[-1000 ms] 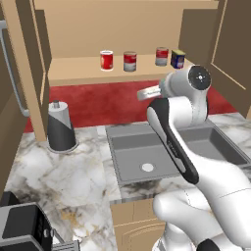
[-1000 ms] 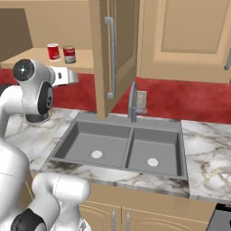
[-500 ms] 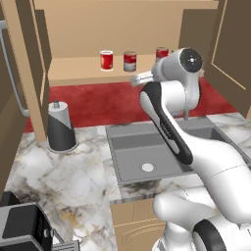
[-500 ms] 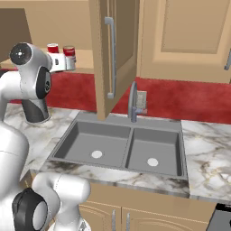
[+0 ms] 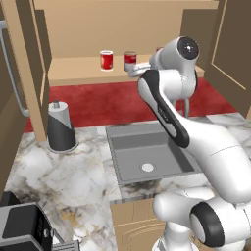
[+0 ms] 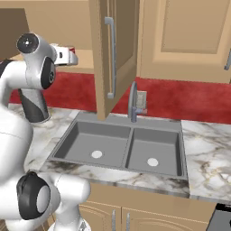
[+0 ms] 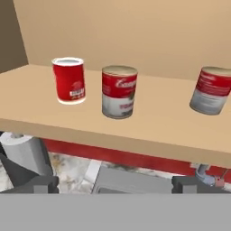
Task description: Stack two cans on top of the other two cans in the cabinet.
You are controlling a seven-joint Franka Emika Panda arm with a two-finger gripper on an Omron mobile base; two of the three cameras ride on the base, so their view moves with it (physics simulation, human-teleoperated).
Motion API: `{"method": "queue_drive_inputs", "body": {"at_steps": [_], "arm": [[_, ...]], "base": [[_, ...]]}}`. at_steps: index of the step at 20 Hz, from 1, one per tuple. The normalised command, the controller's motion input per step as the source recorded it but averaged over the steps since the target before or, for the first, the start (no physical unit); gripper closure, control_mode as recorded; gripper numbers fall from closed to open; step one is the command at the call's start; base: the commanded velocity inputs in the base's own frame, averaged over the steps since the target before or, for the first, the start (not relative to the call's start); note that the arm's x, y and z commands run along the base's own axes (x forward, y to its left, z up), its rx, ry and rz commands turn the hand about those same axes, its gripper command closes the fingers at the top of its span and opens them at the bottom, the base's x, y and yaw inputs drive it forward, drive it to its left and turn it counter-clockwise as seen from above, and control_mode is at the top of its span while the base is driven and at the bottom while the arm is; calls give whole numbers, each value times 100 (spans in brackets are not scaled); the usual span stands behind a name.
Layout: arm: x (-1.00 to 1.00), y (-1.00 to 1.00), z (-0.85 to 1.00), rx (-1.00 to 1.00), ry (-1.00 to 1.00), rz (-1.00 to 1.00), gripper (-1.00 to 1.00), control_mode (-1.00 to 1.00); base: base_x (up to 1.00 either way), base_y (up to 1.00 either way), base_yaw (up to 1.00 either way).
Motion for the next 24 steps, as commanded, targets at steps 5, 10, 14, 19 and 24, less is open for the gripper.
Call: {"method": "queue_drive_inputs", "body": {"at_steps": [5, 10, 14, 19, 24], "arm": [[28, 0, 0, 3, 1, 0, -100, -100], [28, 0, -3, 0, 0, 0, -100, -100], [31, 0, -7, 0, -1, 0, -100, -100], [33, 4, -1, 1, 0, 0, -100, -100], [22, 9, 0, 4, 0, 3, -100, -100]], "base": [[0, 0, 0], [0, 0, 0], [0, 0, 0], [0, 0, 0], [0, 0, 0]]}}
